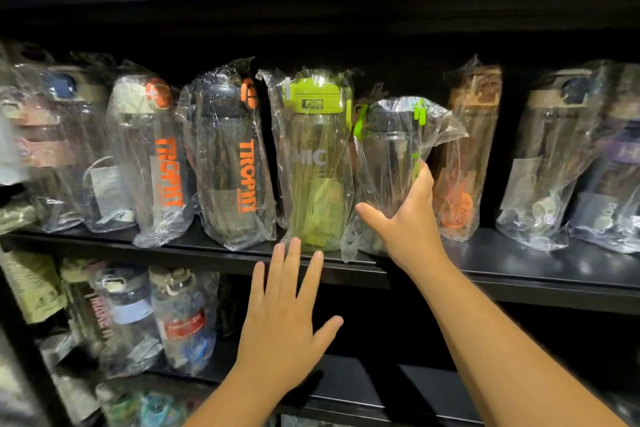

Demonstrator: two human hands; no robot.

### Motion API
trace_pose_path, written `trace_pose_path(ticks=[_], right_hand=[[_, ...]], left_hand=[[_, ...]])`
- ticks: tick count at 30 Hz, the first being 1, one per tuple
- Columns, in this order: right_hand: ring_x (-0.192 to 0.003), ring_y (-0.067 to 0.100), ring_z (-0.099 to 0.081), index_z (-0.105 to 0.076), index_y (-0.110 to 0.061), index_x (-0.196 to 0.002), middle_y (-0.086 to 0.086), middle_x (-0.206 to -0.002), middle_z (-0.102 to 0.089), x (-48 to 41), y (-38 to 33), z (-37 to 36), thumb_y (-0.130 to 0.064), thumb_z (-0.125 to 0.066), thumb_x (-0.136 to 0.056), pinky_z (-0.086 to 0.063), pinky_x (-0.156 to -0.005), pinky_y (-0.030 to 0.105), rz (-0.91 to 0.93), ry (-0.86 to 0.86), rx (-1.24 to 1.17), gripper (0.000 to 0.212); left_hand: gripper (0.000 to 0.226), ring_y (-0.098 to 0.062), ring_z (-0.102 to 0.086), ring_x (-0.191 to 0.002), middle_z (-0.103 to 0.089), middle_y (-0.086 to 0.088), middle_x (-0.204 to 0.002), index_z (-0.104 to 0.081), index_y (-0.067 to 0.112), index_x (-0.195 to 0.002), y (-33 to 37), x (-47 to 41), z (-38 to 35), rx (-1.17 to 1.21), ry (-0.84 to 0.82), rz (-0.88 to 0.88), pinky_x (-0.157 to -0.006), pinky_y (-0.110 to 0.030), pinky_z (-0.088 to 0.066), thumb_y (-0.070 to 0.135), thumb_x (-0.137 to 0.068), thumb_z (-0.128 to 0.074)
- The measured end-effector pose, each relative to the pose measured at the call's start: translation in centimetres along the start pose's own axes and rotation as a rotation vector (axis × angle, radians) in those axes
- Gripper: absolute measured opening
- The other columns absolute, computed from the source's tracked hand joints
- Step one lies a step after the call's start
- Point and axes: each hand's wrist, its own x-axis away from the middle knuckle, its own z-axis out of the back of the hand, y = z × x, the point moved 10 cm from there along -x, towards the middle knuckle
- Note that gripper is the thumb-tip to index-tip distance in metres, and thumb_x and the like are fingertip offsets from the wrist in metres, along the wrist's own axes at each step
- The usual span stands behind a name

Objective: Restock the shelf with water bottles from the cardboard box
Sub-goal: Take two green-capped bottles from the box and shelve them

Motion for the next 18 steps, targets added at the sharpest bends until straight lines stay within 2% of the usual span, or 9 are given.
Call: trace_pose_path(ticks=[2, 5, 8, 11, 14, 16, 18], right_hand=[[-0.148, 0.005, -0.012, 0.004, -0.026, -0.159, -0.007, -0.167, -0.006, 0.1, -0.1, 0.1, -0.039, -0.083, -0.080, -0.015, -0.116, 0.025, -0.001, 0.012, 0.014, 0.119], [-0.152, 0.008, -0.002, 0.019, -0.025, -0.158, -0.007, -0.168, 0.004, 0.4, -0.3, 0.0, -0.053, -0.081, -0.077, -0.008, -0.116, 0.027, -0.017, 0.020, 0.061, 0.132], [-0.154, 0.013, 0.004, 0.028, -0.024, -0.154, -0.003, -0.168, 0.010, 1.4, -0.4, 0.0, -0.062, -0.073, -0.079, -0.008, -0.121, 0.038, -0.070, 0.003, 0.132, 0.132], [-0.153, 0.015, 0.017, 0.032, -0.016, -0.153, 0.002, -0.167, 0.020, 4.6, -0.2, -0.3, -0.079, -0.047, -0.081, -0.003, -0.123, 0.043, -0.055, -0.039, 0.438, 0.124], [-0.153, 0.028, 0.022, 0.023, -0.004, -0.155, 0.015, -0.165, 0.022, 9.2, 1.4, -0.9, -0.085, -0.019, -0.086, 0.007, -0.124, 0.048, 0.032, -0.079, 0.822, 0.114], [-0.153, 0.030, 0.018, 0.017, -0.006, -0.157, 0.014, -0.167, 0.018, 11.8, 3.2, -0.7, -0.083, -0.012, -0.089, 0.005, -0.123, 0.055, 0.040, -0.114, 1.005, 0.107], [-0.155, 0.032, 0.013, 0.010, -0.010, -0.160, 0.011, -0.168, 0.015, 13.9, 4.8, -0.1, -0.081, -0.014, -0.090, -0.002, -0.119, 0.061, 0.028, -0.150, 1.124, 0.103]], left_hand=[[0.092, -0.037, -0.011, -0.154, -0.006, -0.015, -0.168, -0.013, 0.021, -0.161, -0.3, 0.6, -0.6, -0.036, -0.030, -0.008, -0.116, -0.063, -0.021, 0.070, -0.087, -0.036], [0.094, -0.037, -0.012, -0.154, -0.009, -0.014, -0.168, -0.013, 0.022, -0.162, -0.5, 0.7, -0.6, -0.036, -0.057, 0.006, -0.114, -0.067, -0.026, 0.072, -0.086, -0.036], [0.095, -0.036, -0.010, -0.154, -0.007, -0.013, -0.169, -0.010, 0.021, -0.162, -0.6, 1.0, -0.9, -0.016, -0.096, 0.014, -0.110, -0.070, -0.030, 0.073, -0.085, -0.034], [0.096, -0.036, -0.005, -0.155, -0.002, -0.012, -0.169, -0.003, 0.023, -0.162, -0.6, 1.3, -1.1, 0.020, -0.096, 0.005, -0.106, -0.074, -0.033, 0.074, -0.086, -0.031], [0.096, -0.036, -0.001, -0.155, 0.001, -0.013, -0.169, -0.003, 0.023, -0.162, -0.6, 1.3, -1.2, 0.060, -0.070, -0.012, -0.105, -0.075, -0.033, 0.075, -0.086, -0.030], [0.096, -0.037, 0.002, -0.155, 0.005, -0.013, -0.169, -0.006, 0.021, -0.162, -0.5, 1.4, -1.3, 0.075, -0.057, -0.023, -0.105, -0.075, -0.031, 0.076, -0.086, -0.029], [0.097, -0.037, 0.006, -0.155, 0.009, -0.014, -0.168, -0.006, 0.019, -0.161, -0.6, 1.6, -1.7, 0.080, -0.055, -0.030, -0.107, -0.077, -0.025, 0.078, -0.087, -0.027]])
